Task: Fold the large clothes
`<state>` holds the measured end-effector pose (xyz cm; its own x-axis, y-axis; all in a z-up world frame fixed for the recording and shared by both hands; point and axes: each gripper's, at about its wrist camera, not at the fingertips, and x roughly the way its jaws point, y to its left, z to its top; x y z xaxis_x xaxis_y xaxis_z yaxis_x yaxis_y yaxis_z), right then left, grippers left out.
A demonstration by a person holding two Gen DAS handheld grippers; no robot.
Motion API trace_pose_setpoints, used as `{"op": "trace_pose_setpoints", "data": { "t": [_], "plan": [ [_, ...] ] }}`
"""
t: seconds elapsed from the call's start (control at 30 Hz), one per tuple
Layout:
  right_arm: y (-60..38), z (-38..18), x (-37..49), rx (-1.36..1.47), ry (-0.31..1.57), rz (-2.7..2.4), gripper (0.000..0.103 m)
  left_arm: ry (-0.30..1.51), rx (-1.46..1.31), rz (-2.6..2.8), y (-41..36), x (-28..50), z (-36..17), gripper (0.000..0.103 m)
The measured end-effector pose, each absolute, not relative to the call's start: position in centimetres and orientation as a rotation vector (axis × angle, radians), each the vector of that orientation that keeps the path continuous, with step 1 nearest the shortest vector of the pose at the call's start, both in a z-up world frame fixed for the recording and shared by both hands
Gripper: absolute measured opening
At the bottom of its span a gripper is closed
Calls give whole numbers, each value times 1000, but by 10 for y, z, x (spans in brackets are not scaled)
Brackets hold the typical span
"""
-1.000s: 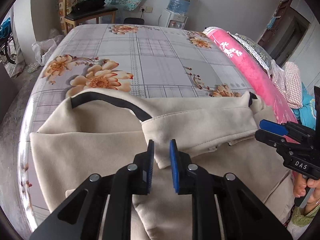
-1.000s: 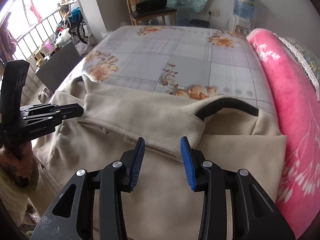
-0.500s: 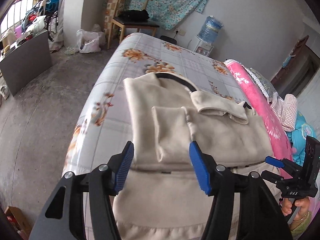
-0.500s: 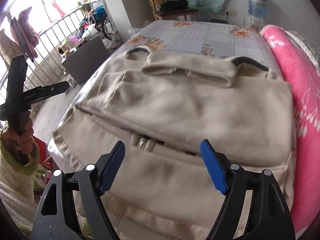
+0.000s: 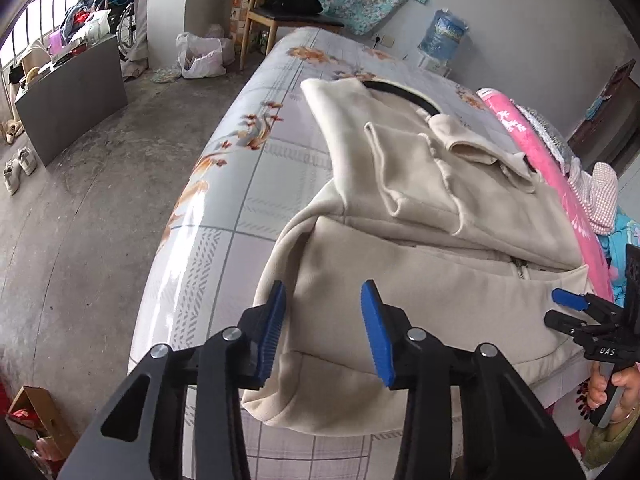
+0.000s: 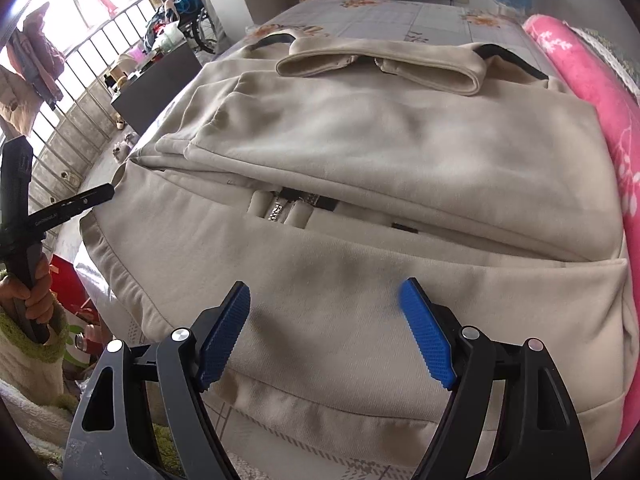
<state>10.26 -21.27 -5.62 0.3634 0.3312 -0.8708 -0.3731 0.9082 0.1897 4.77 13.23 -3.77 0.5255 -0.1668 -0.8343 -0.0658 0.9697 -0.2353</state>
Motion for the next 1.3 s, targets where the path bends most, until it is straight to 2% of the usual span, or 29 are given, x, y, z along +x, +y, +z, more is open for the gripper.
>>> {"op": "trace_pose_setpoints", "data": {
  "t": [0.33,0.53,0.77,1.03,1.3],
  "plan": [
    [-208,-53,99,-59,1107,438,74,1055,-416,-125,153,46,-47,34],
    [-208,-53,98,-58,1100,433,74,982,-540,-324,155,45,-33,33],
    [-209,-53,97,-66,1095,434,74,1059,-602,-293,162,66,-56,33],
    [-210,-53,97,-73,1090,438,74,1029,-555,-344,148,74,-52,33],
    [-212,-53,95,-72,1082,450,74,1066,-265,-220,117,64,-46,32]
  ]
}}
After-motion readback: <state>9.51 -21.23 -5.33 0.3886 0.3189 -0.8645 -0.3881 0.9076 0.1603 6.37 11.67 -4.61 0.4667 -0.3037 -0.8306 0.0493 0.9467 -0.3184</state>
